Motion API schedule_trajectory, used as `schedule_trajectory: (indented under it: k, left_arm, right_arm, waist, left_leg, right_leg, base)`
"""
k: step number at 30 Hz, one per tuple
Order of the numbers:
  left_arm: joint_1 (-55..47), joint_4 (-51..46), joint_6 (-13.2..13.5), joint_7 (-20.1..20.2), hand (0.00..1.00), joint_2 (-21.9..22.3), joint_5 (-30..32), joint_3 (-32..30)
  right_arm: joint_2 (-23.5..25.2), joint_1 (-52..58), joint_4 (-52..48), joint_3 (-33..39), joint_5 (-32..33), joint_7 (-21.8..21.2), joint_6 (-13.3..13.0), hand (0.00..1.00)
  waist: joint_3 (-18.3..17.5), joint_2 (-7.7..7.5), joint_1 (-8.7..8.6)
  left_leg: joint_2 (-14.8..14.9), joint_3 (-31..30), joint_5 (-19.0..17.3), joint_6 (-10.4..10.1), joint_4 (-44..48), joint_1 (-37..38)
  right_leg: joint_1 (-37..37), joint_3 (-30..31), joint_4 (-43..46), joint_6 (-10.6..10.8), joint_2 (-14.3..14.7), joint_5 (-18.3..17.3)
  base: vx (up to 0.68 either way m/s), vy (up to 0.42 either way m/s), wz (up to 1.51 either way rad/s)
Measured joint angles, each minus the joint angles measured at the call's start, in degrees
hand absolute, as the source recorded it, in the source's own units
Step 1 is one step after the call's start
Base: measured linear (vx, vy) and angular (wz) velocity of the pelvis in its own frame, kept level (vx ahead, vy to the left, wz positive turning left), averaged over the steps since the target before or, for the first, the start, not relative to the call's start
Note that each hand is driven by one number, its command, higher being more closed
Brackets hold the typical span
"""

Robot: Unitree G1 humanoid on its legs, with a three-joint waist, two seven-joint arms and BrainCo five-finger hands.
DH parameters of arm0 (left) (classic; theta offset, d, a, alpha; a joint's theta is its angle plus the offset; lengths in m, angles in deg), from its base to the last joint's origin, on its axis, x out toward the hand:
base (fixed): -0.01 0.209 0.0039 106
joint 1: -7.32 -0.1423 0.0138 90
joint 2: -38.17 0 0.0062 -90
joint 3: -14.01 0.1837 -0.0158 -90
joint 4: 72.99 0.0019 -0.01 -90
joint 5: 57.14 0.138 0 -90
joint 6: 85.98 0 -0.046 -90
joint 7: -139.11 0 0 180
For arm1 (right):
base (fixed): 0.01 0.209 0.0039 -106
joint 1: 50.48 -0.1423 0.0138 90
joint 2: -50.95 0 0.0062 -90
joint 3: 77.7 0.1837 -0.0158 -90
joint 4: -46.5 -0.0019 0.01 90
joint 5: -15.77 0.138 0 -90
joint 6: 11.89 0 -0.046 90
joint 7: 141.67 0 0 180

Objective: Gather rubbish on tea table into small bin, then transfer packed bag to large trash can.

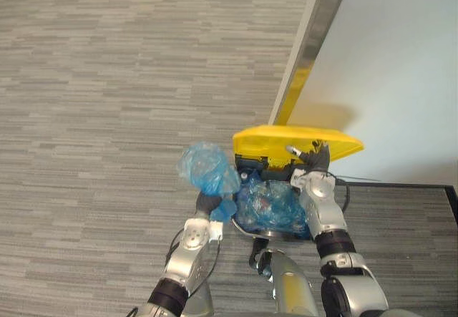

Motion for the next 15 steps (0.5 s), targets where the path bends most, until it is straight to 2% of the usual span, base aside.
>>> schedule_trajectory:
  k: [7,8,13,15]
  left_arm:
    - [5.8,-6.8,2.0,0.0,1.00,0.0,-2.1,4.4]
    - [11.3,-7.4,2.2,0.0,1.00,0.6,-3.0,9.7]
    - [14.4,-8.6,2.5,0.0,1.00,1.8,-2.9,10.7]
    - [18.4,-5.7,2.4,-0.1,1.00,2.6,-1.9,10.9]
  right_arm:
    - [-0.5,-7.5,2.3,2.1,0.6,0.1,0.2,0.00]
    - [-1.6,-10.8,5.1,4.9,2.0,1.0,1.1,0.00]
    - [-2.0,-13.9,6.1,6.6,2.4,1.2,2.0,0.00]
    - [-2.5,-16.4,6.7,7.8,2.5,1.2,2.6,0.00]
  waist:
    - [1.6,-0.74,-0.13]
    - [1.9,-0.78,-0.99]
    - [2.0,-0.88,-1.81]
    - [2.0,-0.96,-1.82]
  left_leg:
    - [-0.1,0.5,-0.8,-1.1,2.8,-4.1]
    - [-0.3,0.5,-1.0,-1.1,3.0,-4.0]
    - [-0.4,0.8,-1.2,-1.1,3.1,-5.3]
    - [-0.1,0.8,-1.3,-1.2,4.2,-7.1]
  right_leg:
    - [-3.8,1.0,0.9,-0.6,0.1,0.8]
    - [-3.9,1.1,1.8,-1.1,-0.4,1.0]
    - [-5.6,1.4,1.9,-0.4,-0.3,0.6]
    - [-7.0,1.4,1.8,-0.8,0.0,0.9]
  base:
    - [0.00,0.013,-0.07]
    - [0.07,0.058,0.03]
    - [0.03,0.014,-0.04]
    - [0.00,-0.021,-0.07]
